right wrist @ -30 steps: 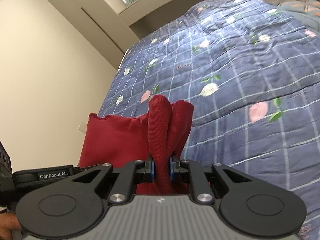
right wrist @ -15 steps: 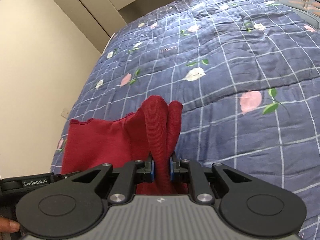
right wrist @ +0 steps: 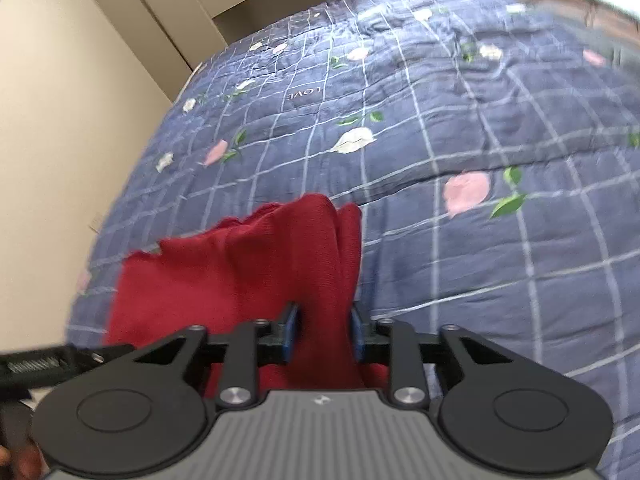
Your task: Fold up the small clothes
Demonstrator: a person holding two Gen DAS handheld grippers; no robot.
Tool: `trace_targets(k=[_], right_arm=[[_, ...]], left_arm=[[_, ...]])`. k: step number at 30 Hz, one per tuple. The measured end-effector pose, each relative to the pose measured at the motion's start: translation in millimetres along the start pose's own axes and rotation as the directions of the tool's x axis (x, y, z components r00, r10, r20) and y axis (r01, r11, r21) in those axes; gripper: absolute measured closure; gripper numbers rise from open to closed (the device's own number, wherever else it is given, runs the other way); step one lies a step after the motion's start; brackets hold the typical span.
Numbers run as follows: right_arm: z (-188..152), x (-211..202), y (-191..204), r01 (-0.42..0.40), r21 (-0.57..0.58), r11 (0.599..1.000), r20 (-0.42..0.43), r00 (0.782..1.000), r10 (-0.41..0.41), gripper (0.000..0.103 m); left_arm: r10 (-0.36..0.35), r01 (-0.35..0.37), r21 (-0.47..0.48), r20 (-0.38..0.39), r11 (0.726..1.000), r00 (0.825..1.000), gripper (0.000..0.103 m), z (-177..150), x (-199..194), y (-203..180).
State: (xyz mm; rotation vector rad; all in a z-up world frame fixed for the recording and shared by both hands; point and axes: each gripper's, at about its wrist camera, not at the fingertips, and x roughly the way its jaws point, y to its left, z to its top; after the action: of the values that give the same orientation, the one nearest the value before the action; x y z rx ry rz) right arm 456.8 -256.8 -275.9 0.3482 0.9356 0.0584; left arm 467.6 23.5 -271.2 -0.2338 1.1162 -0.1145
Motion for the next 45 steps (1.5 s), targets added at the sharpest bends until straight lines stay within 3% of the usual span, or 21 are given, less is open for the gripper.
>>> trace_targets(k=[3,6,8,14,22,28,37,45], right_arm=[[-4,-9,1,0.045,-0.014,0.999,0.005,0.999,-0.045,0.054],[-4,-28,3,0.064,-0.023,0.998,0.029,0.998,-0.063,0.04],[-4,-44,5,0.065,-0.034,0.997,0.062,0.996,-0.063,0.019],[-5,-88,21,0.05,-0.088,0.995,0.169,0.985,-0.035,0.003],[-22,-151,32,0.015,-0.133,0.991,0.277,0.961,0.022,0.0],[-51,-222,33,0.009,-0.209,0.978,0.309,0.949,0.057,0.0],[-104,-327,18,-0.015,-0.258,0.966,0.284,0.955,0.091,0.0],[-154,-377,8,-0.035,-0.256,0.966,0.227,0.969,0.095,0.0]], left_arm=[[0.056,-0.056,0.012,-0.005,0.998,0.998,0.017,-4,-1,1],[0.065,-0.064,0.011,-0.021,0.998,0.998,0.015,-8,-5,3],[0.067,-0.067,0.01,-0.012,0.998,0.998,0.012,-12,-13,3],[0.095,-0.097,0.036,0.073,0.995,0.993,0.004,-21,-46,-9],[0.102,-0.109,0.022,0.216,0.994,0.971,0.001,-47,-108,-30],[0.121,-0.126,-0.003,0.295,0.992,0.948,0.001,-87,-170,-48],[0.144,-0.165,0.03,0.354,0.986,0.924,0.001,-166,-270,-80],[0.12,-0.173,0.099,0.397,0.98,0.91,0.001,-237,-332,-96]])
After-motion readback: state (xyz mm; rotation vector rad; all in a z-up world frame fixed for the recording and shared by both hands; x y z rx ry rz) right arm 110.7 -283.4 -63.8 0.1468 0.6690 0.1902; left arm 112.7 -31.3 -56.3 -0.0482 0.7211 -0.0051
